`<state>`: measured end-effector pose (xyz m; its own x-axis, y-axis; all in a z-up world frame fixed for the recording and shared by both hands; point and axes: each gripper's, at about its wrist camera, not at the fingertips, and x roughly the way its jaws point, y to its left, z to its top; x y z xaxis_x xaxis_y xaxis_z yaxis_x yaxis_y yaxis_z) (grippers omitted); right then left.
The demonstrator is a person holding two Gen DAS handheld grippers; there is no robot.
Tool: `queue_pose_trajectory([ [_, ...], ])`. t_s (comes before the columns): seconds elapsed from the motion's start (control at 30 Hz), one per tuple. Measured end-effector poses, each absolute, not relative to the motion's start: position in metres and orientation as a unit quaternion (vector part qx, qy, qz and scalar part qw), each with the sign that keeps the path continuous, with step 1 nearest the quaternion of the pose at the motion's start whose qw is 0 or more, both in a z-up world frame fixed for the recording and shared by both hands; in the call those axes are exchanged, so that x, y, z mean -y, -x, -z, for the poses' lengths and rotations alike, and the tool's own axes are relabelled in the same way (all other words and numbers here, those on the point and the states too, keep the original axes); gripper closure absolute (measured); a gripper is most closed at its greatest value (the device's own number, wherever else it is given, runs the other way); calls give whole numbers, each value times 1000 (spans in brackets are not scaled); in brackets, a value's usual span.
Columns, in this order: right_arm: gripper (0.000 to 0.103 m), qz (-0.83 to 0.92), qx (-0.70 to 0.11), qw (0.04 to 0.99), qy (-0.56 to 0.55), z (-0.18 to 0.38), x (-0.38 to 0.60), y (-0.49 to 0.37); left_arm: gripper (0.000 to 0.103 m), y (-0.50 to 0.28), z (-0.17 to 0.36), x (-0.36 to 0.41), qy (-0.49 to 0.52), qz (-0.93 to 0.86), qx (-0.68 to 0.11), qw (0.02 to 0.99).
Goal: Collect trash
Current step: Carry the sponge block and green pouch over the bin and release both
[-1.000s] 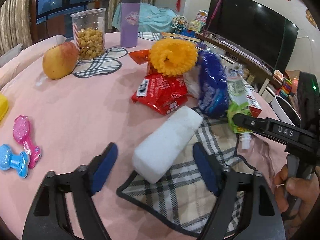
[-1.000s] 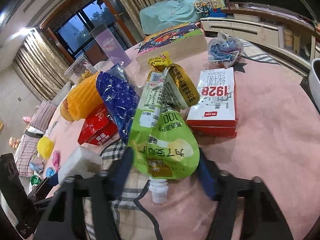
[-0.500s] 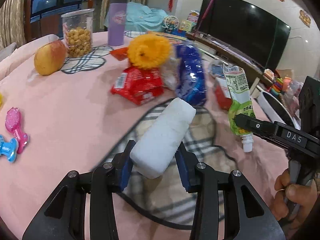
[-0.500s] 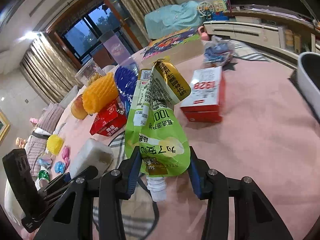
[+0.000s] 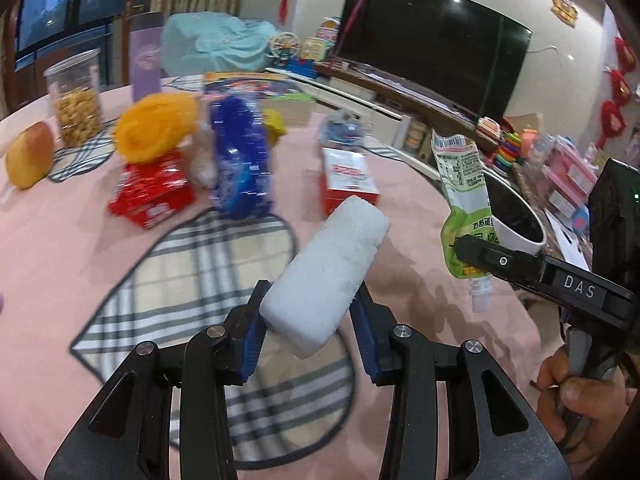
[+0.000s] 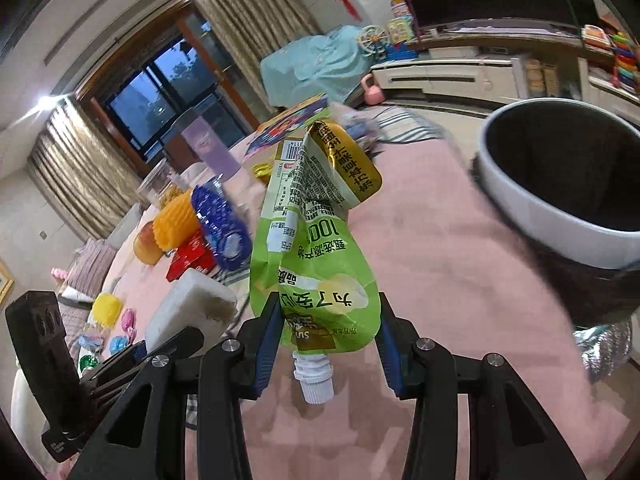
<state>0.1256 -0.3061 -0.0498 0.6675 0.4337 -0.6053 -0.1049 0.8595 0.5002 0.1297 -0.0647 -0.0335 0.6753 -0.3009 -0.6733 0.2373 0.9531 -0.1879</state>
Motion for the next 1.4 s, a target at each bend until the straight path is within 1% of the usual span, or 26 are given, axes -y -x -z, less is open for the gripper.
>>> queue_pose_trajectory([
  [0.93, 58, -51, -345, 903, -251, 37, 422, -112, 64, -160, 3, 210, -19, 248, -360, 899],
  [1.4, 58, -24, -343, 903, -256, 32, 464, -128, 64, -187, -2, 258, -41, 263, -360, 894],
])
